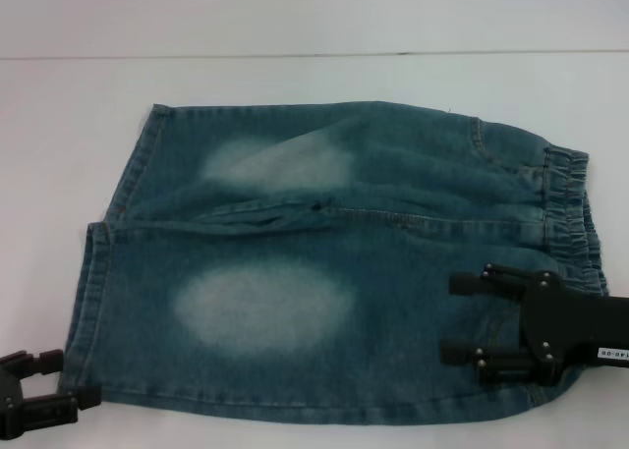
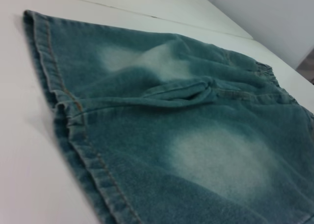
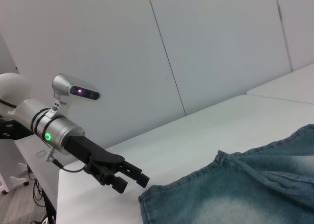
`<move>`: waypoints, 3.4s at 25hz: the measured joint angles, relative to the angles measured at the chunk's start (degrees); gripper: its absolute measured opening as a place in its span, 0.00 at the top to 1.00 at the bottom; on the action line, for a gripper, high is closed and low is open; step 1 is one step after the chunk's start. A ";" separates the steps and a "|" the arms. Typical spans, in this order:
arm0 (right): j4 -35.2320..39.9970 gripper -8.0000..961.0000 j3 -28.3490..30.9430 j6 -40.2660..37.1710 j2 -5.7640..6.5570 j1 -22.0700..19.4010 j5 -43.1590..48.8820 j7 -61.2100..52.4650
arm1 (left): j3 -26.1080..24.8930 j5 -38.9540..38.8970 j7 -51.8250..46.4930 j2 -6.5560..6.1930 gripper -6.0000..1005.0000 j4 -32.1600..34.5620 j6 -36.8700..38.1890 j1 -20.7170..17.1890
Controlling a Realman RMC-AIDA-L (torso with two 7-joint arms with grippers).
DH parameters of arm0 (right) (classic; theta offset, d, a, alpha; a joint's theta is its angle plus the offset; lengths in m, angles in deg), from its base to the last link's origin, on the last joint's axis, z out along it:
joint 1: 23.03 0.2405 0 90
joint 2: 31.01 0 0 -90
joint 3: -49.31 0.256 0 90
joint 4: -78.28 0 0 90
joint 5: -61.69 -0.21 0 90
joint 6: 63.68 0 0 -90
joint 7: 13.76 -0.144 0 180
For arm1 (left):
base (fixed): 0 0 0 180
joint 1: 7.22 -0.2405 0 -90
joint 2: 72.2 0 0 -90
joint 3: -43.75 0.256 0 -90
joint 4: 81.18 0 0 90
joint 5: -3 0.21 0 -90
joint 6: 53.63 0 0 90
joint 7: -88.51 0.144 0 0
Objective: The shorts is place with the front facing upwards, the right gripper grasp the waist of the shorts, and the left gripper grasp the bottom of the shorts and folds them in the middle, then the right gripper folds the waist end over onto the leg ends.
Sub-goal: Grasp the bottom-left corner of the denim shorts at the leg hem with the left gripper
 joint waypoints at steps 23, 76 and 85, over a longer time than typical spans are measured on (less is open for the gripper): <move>0.00 0.04 0.26 0.03 0.01 -0.17 0.00 0.00 | 0.23 1.86 0.23 0.32 0.14 0.27 -2.54 1.45; 0.00 0.04 0.26 0.25 0.34 -0.41 0.00 -0.78 | 1.89 4.26 -0.82 1.32 0.19 2.36 -1.95 3.05; 0.00 0.05 0.26 0.26 0.42 -0.24 0.00 -1.41 | 1.78 4.25 -0.79 1.50 0.20 2.74 -1.67 3.05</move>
